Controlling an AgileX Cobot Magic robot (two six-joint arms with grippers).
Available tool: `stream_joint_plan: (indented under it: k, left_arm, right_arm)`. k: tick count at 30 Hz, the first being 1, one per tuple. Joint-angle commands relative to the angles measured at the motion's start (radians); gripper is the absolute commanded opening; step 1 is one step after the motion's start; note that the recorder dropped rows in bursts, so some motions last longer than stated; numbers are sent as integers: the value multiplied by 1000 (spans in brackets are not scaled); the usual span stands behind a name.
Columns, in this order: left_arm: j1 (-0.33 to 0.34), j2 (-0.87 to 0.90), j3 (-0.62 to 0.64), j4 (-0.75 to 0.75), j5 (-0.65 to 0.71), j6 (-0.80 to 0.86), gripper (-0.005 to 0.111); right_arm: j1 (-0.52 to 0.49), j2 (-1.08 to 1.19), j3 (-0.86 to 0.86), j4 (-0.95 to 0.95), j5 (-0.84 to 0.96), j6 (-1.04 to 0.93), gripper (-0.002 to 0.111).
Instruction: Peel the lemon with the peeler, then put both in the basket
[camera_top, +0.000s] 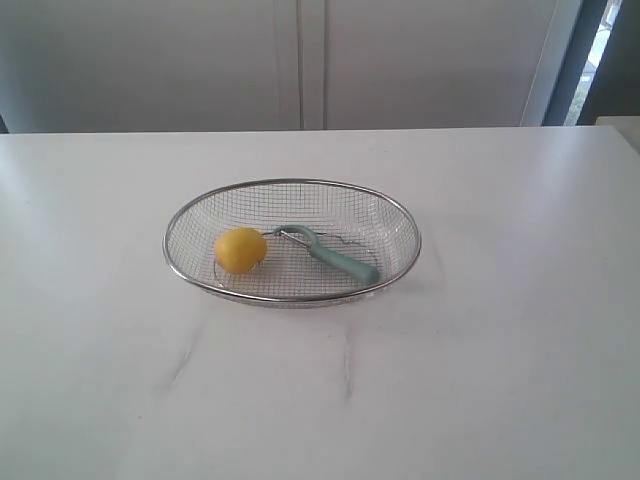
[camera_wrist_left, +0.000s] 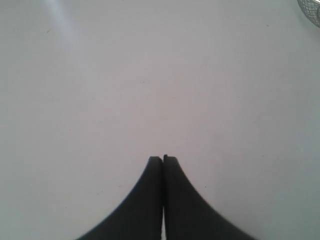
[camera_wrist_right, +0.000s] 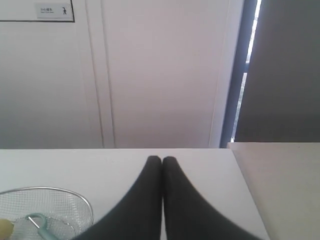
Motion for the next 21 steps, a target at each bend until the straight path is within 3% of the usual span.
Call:
stream_joint_plan:
  k: [1,21]
  left_arm:
    - [3,-5,10,-2,17,1,0]
    - [3,-5,10,-2,17,1,0]
  right_arm:
    - [-5,-78,129,-23,-77,-7,0]
    - [-5,-423,549,-46,-78,-7,0]
